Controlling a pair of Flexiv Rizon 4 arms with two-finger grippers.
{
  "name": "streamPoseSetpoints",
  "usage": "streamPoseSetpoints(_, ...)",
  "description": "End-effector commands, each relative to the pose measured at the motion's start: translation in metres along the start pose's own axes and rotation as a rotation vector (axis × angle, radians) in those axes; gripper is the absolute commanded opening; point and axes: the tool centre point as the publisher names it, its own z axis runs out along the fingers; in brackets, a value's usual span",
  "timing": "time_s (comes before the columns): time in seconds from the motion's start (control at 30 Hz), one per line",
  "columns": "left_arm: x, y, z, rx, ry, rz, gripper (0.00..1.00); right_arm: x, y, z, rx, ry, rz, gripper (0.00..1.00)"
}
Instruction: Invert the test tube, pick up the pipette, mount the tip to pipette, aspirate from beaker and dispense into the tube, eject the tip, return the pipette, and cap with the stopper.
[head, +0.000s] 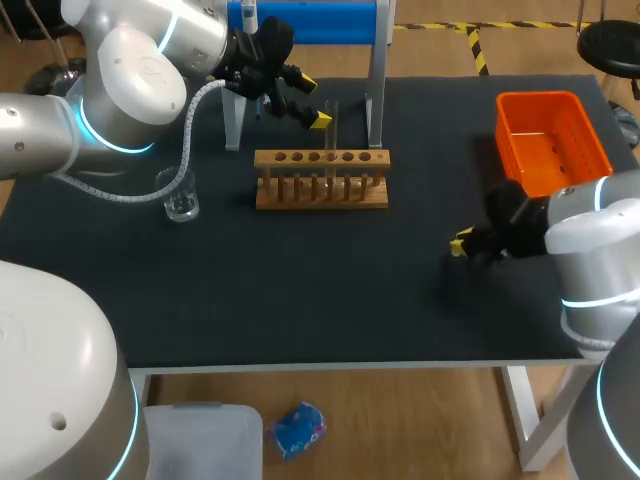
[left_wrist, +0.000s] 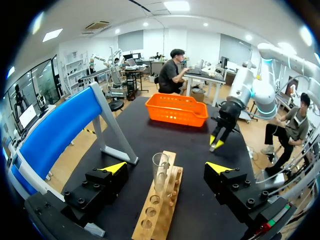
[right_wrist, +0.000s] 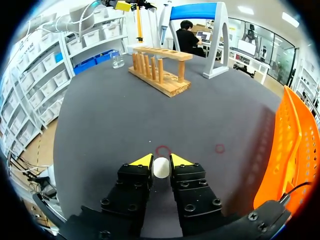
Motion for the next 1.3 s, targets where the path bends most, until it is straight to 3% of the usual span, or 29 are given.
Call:
streamPoseSetpoints(0.03,-0.001,-0.001,0.000,-0.004,0.004,-0.001,1.00,0.000,-0.001,-0.001,-0.004,-0.002,0.004,0.00)
streamPoseSetpoints(0.33,-0.001,-0.001,0.000,-0.004,0.004,-0.001,1.00,-0.011,0.028,-0.018,-0.026,0.011,-0.029,0.00)
streamPoseSetpoints(0.47,-0.001,-0.001,0.000,-0.004,0.004,-0.001,1.00,-0.020,0.054,-0.032,-0.014,0.084,-0.078,0.00)
streamPoseSetpoints(0.77,-0.001,-0.001,0.000,-0.004,0.004,-0.001,1.00,-0.027,0.120,-0.067,0.031,0.340,-0.174,0.00)
streamPoseSetpoints(0.97,-0.001,-0.001,0.000,-0.004,0.004,-0.001,1.00,-0.032,0.165,-0.082,0.054,0.412,-0.225,0.00)
streamPoseSetpoints(1.3,-0.001,-0.001,0.000,-0.004,0.004,-0.001,1.00,-0.022,0.235,-0.078,0.108,0.356,-0.346,0.00)
